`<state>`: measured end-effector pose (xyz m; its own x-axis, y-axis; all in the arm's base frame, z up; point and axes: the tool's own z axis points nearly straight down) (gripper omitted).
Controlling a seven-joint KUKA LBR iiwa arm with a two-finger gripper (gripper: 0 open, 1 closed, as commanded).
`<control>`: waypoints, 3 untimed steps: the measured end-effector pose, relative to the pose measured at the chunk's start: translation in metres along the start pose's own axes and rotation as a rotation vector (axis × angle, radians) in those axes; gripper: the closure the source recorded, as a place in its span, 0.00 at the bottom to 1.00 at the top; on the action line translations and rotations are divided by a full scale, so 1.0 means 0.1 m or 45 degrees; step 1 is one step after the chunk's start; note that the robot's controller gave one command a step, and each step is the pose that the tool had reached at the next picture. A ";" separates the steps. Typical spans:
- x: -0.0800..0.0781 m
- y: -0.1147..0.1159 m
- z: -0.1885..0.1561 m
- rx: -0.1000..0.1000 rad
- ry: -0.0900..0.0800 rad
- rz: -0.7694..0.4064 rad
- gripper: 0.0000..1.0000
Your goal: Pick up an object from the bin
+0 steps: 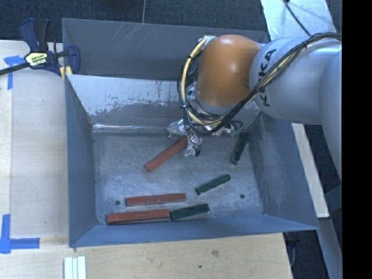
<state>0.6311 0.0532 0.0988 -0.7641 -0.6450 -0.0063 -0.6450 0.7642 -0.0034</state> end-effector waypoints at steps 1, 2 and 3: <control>-0.02 -0.01 -0.36 0.001 -0.001 0.007 1.00; -0.03 -0.02 -0.54 0.000 0.000 0.013 1.00; -0.04 -0.03 -0.77 0.001 -0.001 0.019 1.00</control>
Offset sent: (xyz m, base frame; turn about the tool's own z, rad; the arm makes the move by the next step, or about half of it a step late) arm 0.0000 0.0001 0.0325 0.0000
